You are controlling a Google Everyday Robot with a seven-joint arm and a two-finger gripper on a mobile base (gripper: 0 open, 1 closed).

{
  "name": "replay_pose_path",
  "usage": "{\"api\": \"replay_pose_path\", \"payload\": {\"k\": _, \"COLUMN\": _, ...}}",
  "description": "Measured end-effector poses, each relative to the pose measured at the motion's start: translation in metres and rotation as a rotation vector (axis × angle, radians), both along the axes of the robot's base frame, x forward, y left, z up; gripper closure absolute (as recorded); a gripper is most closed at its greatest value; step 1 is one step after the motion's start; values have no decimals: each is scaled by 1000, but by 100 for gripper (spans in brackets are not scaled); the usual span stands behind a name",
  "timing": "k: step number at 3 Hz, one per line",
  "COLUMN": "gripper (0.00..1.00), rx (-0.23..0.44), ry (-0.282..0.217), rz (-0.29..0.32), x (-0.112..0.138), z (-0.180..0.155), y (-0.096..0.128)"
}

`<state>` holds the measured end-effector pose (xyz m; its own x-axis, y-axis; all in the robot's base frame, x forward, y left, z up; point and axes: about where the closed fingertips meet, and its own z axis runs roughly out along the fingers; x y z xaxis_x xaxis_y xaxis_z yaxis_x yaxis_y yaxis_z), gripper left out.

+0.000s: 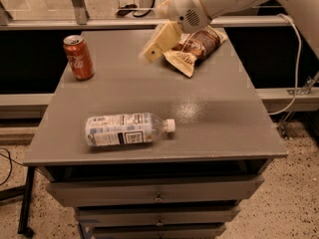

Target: Pick coke can

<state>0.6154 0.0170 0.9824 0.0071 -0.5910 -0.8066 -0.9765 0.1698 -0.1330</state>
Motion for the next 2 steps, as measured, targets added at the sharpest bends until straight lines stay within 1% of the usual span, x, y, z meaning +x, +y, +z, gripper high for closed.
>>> {"api": "replay_pose_path", "payload": {"k": 1, "gripper": 0, "rx": 128, "ry": 45, "rz": 13, "x": 22, "z": -23, "y": 53}}
{"api": "replay_pose_path", "payload": {"k": 2, "gripper": 0, "rx": 212, "ry": 48, "rz": 44, "x": 50, "z": -52, "y": 111}}
